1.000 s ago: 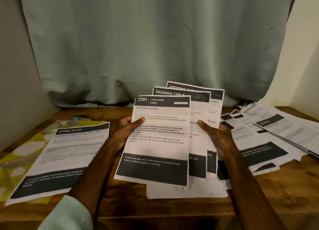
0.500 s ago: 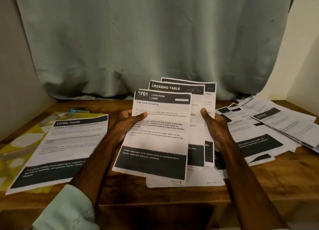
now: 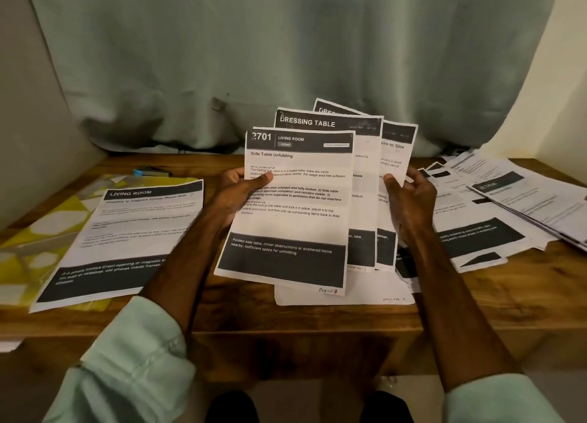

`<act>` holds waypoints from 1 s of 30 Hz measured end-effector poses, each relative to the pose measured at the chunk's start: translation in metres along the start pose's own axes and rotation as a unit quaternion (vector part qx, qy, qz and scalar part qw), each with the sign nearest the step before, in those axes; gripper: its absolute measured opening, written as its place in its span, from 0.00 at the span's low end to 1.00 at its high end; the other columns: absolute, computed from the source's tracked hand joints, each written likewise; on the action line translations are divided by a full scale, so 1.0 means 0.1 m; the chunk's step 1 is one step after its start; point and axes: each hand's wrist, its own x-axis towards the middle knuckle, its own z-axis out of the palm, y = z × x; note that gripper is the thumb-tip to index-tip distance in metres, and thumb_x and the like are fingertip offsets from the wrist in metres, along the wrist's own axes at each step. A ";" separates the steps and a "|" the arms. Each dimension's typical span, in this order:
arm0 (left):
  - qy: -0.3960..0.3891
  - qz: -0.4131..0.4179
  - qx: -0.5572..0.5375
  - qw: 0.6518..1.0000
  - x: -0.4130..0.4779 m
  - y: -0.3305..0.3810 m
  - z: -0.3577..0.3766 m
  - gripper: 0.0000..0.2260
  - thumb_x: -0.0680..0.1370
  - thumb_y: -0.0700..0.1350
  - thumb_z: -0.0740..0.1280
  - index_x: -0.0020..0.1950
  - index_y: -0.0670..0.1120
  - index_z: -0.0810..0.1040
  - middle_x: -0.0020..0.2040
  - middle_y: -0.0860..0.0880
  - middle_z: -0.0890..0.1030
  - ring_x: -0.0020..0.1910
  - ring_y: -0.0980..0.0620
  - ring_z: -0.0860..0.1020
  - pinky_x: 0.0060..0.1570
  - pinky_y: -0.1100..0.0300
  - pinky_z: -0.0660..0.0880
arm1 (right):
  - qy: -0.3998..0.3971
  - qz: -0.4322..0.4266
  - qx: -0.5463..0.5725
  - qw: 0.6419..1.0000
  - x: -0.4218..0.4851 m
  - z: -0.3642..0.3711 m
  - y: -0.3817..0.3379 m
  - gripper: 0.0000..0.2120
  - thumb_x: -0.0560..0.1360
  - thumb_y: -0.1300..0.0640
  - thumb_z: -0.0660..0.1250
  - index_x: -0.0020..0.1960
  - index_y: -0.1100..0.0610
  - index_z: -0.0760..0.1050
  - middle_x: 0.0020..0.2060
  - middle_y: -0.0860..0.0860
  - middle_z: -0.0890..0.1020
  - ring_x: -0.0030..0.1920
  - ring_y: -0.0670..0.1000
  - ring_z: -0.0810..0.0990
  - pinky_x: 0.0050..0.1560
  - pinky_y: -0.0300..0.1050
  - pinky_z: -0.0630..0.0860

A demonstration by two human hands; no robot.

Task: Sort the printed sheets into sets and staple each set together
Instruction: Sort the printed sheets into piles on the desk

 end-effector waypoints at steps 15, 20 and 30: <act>0.025 0.018 -0.025 0.999 -0.05 0.02 0.05 0.15 0.76 0.36 0.75 0.61 0.38 0.81 0.54 0.41 0.86 0.49 0.42 0.87 0.45 0.51 0.85 | -0.098 -0.040 -0.088 0.990 0.06 0.08 0.15 0.06 0.80 0.57 0.71 0.55 0.51 0.83 0.51 0.46 0.87 0.50 0.49 0.87 0.46 0.43 0.84; 0.058 0.042 -0.030 0.997 -0.03 -0.01 0.08 0.16 0.75 0.37 0.76 0.62 0.36 0.81 0.54 0.42 0.86 0.48 0.43 0.87 0.43 0.53 0.84 | -0.126 0.068 0.025 0.989 -0.01 0.09 0.03 0.18 0.83 0.41 0.60 0.52 0.51 0.82 0.48 0.52 0.88 0.48 0.55 0.87 0.51 0.53 0.82; 0.051 0.037 -0.018 0.998 -0.01 -0.05 0.07 0.15 0.76 0.40 0.76 0.61 0.40 0.81 0.55 0.43 0.87 0.49 0.43 0.87 0.46 0.49 0.85 | -0.170 0.029 -0.004 0.985 -0.06 0.05 0.07 0.06 0.77 0.55 0.73 0.52 0.56 0.83 0.47 0.50 0.88 0.47 0.56 0.88 0.47 0.53 0.85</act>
